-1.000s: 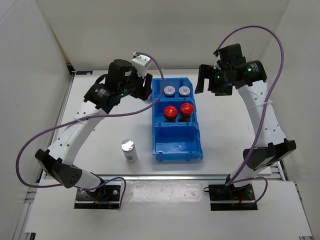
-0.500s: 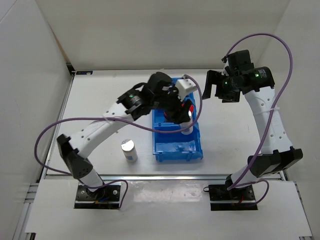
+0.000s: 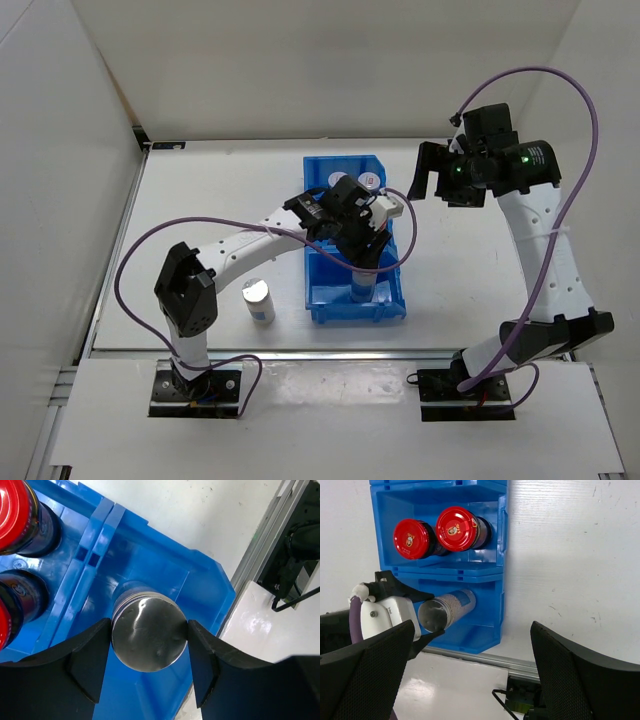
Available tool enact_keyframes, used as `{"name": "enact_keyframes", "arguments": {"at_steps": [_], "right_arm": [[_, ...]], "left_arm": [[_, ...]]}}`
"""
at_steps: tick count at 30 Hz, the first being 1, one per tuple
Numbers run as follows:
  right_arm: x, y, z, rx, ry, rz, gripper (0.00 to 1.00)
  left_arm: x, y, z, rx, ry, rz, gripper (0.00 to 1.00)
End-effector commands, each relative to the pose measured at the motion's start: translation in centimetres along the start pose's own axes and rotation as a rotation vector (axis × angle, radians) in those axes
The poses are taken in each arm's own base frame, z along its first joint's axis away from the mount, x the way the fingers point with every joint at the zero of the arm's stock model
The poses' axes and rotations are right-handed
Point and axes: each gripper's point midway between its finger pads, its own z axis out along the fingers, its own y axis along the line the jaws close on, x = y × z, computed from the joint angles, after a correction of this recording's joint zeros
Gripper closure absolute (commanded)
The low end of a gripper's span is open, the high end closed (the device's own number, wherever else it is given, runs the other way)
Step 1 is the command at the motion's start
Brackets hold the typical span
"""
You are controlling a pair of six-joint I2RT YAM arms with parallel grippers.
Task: Organize the condiment bottles
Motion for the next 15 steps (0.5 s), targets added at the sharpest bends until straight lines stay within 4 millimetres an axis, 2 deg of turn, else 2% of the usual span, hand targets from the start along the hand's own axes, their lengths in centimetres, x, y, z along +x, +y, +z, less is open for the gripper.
{"name": "enact_keyframes", "arguments": {"at_steps": [1, 2, 3, 5, 6, 7, 9, 10, 12, 13, 14, 15], "right_arm": [[0.7, -0.3, -1.0, 0.001, -0.004, 0.003, 0.0], [0.7, -0.3, -1.0, 0.001, -0.004, -0.007, 0.0], [0.7, -0.3, -1.0, 0.001, -0.004, -0.007, 0.0], [0.9, -0.3, -1.1, 0.001, -0.004, -0.007, 0.0], [0.9, -0.3, -1.1, 0.001, -0.004, -0.007, 0.0], [0.9, -0.3, -1.1, 0.001, -0.004, -0.007, 0.0], [0.9, -0.3, -1.1, 0.001, -0.004, -0.007, 0.0], [0.9, -0.3, -1.1, 0.001, -0.004, -0.007, 0.0], [1.0, -0.2, -1.1, -0.009, -0.001, -0.007, 0.0], [1.0, -0.2, -0.8, -0.006, 0.007, -0.006, 0.0], [1.0, 0.0, -0.8, -0.016, 0.011, -0.006, 0.0], [1.2, -0.1, -0.6, -0.014, 0.019, -0.004, 0.0]], "left_arm": [[-3.2, -1.2, -1.0, 0.039, -0.124, 0.038, 0.78], [-3.1, -1.7, -0.9, 0.046, -0.121, 0.045, 0.7], [-3.1, -1.6, -0.9, 0.036, -0.122, 0.045, 0.47], [-3.6, -1.5, -1.0, 0.012, -0.134, 0.054, 0.26], [-4.0, -1.5, -1.6, -0.003, -0.149, 0.057, 0.18], [-5.0, -1.3, -2.7, -0.034, -0.182, 0.074, 0.0], [-5.8, -1.1, -4.2, -0.071, -0.21, 0.091, 0.0], [-7.0, -0.9, -6.3, -0.123, -0.258, 0.098, 0.0], [-8.0, -0.7, -9.1, -0.187, -0.301, 0.108, 0.0], [-8.5, -0.3, -12.2, -0.263, -0.344, 0.104, 0.0], [-8.7, -0.2, -14.1, -0.303, -0.377, 0.09, 0.0], [-8.3, 0.8, -15.8, -0.385, -0.395, 0.058, 0.0]]}}
